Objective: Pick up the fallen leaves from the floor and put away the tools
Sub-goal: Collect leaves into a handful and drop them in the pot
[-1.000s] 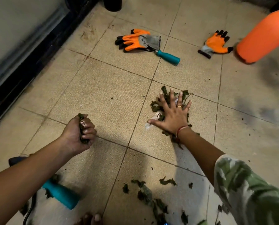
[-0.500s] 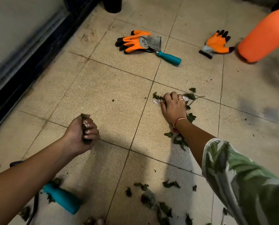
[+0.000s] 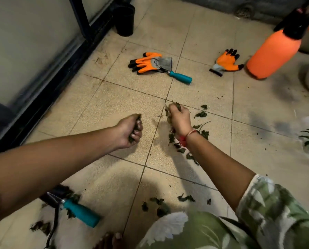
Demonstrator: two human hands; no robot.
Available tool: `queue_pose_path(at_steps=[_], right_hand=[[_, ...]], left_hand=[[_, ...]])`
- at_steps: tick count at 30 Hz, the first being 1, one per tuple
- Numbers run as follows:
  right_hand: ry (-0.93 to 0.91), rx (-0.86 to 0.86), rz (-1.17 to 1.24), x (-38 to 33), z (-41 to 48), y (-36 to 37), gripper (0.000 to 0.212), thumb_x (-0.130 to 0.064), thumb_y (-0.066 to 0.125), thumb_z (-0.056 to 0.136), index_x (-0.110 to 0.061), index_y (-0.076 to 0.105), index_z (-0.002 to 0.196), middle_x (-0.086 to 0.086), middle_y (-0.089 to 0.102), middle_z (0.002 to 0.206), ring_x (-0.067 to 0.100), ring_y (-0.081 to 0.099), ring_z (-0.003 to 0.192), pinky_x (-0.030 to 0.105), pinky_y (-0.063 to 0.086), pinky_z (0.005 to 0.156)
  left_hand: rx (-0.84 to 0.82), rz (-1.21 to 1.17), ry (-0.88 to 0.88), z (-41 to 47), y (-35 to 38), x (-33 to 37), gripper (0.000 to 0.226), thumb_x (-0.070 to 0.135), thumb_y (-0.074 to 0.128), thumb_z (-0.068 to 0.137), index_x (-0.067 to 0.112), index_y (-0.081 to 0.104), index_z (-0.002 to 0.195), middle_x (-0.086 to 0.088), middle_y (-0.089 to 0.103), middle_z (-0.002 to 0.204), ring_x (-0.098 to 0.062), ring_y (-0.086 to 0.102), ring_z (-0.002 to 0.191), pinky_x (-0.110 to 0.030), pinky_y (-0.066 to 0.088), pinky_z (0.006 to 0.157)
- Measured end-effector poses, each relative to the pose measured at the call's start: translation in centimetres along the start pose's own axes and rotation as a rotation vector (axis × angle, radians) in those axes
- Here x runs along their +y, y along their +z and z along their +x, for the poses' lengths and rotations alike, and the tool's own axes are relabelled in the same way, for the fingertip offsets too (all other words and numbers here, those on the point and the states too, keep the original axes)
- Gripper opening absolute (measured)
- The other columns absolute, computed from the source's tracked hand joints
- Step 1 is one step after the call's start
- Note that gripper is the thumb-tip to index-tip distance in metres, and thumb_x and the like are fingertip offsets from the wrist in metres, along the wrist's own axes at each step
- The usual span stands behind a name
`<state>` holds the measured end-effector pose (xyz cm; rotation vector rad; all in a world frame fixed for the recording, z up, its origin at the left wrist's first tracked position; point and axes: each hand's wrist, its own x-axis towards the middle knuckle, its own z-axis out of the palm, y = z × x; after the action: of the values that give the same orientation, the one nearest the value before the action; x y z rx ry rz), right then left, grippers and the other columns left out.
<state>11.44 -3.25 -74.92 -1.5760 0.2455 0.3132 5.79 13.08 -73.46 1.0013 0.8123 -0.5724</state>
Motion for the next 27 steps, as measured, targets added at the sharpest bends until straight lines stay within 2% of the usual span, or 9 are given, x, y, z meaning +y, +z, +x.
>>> queue_pose_path(at_steps=[4, 7, 9, 13, 15, 19, 22, 25, 27], right_hand=[[0.11, 0.11, 0.512, -2.8, -1.8, 2.1, 0.02, -0.014, 0.049, 0.093, -0.015, 0.048, 0.072, -0.004, 0.045, 0.057, 0.004, 0.033, 0.037, 0.02, 0.026, 0.039], [0.078, 0.146, 0.593, -3.5, -3.0, 1.7, 0.022, -0.011, 0.049, 0.092, -0.013, 0.051, 0.07, -0.001, 0.053, 0.059, 0.004, 0.035, 0.037, 0.02, 0.028, 0.04], [0.026, 0.152, 0.423, -2.6, -3.8, 1.4, 0.021, -0.01, 0.051, 0.091, -0.014, 0.051, 0.07, -0.002, 0.05, 0.058, 0.008, 0.038, 0.042, 0.023, 0.031, 0.042], [-0.151, 0.151, 0.059, -1.0, -5.6, 0.8, 0.027, -0.007, 0.054, 0.089, -0.019, 0.045, 0.066, -0.006, 0.045, 0.055, 0.012, 0.045, 0.05, 0.028, 0.04, 0.05], [-0.254, 0.145, -0.083, -0.8, -6.1, 0.7, 0.028, -0.005, 0.055, 0.088, -0.019, 0.045, 0.065, -0.006, 0.047, 0.056, 0.003, 0.047, 0.048, 0.024, 0.042, 0.049], [-0.421, 0.177, -0.238, 0.2, -6.7, 0.9, 0.028, -0.02, 0.061, 0.079, -0.023, 0.041, 0.059, -0.007, 0.042, 0.053, 0.007, 0.039, 0.05, 0.027, 0.035, 0.05], [-0.472, 0.191, -0.342, 0.6, -6.7, 1.1, 0.028, -0.038, 0.063, 0.073, -0.021, 0.044, 0.06, -0.009, 0.044, 0.054, 0.003, 0.037, 0.05, 0.026, 0.034, 0.05], [-0.499, 0.15, -0.353, 0.7, -6.7, 0.9, 0.019, -0.017, 0.07, 0.079, -0.015, 0.051, 0.083, -0.011, 0.052, 0.067, -0.001, 0.046, 0.058, 0.028, 0.042, 0.059], [-0.504, 0.085, -0.362, 0.6, -6.8, 0.8, 0.018, -0.009, 0.065, 0.083, -0.017, 0.054, 0.095, -0.013, 0.059, 0.081, -0.003, 0.054, 0.07, 0.024, 0.048, 0.069]], left_hand=[[-0.04, -0.204, -0.038, 0.0, 5.1, -2.8, 0.037, 0.031, 0.037, 0.102, 0.017, 0.045, 0.068, 0.007, 0.043, 0.039, -0.004, 0.034, 0.027, -0.013, 0.025, 0.027], [-0.128, -0.52, 0.023, -0.7, 7.8, -4.6, 0.034, 0.026, 0.038, 0.099, 0.014, 0.053, 0.072, 0.002, 0.056, 0.044, -0.008, 0.051, 0.032, -0.013, 0.038, 0.033], [-0.18, -0.649, 0.057, -0.7, 8.7, -5.9, 0.028, 0.024, 0.041, 0.095, 0.012, 0.058, 0.076, -0.003, 0.063, 0.061, -0.015, 0.061, 0.052, -0.02, 0.048, 0.05], [-0.193, -0.863, 0.052, -1.3, 9.2, -6.9, 0.03, 0.024, 0.042, 0.093, 0.009, 0.062, 0.078, -0.011, 0.062, 0.078, -0.025, 0.057, 0.078, -0.033, 0.046, 0.081], [-0.201, -0.898, 0.072, -1.7, 9.1, -6.8, 0.043, 0.022, 0.041, 0.094, 0.005, 0.067, 0.064, -0.014, 0.065, 0.069, -0.026, 0.058, 0.076, -0.034, 0.048, 0.08], [-0.185, -0.916, 0.138, -1.9, 9.1, -6.1, 0.033, 0.03, 0.043, 0.096, 0.004, 0.062, 0.086, -0.013, 0.065, 0.069, -0.023, 0.065, 0.068, -0.026, 0.055, 0.058], [-0.207, -0.867, 0.188, -1.6, 9.2, -5.8, 0.033, 0.032, 0.046, 0.096, 0.004, 0.06, 0.087, -0.011, 0.062, 0.072, -0.021, 0.062, 0.071, -0.028, 0.054, 0.064], [-0.247, -0.887, 0.194, -1.4, 9.1, -5.7, 0.035, 0.03, 0.042, 0.098, 0.003, 0.06, 0.085, -0.012, 0.064, 0.07, -0.021, 0.065, 0.068, -0.028, 0.052, 0.069], [-0.263, -0.921, 0.192, -1.3, 9.1, -5.9, 0.033, 0.028, 0.041, 0.099, 0.005, 0.061, 0.086, -0.012, 0.065, 0.075, -0.021, 0.065, 0.072, -0.028, 0.051, 0.073]])
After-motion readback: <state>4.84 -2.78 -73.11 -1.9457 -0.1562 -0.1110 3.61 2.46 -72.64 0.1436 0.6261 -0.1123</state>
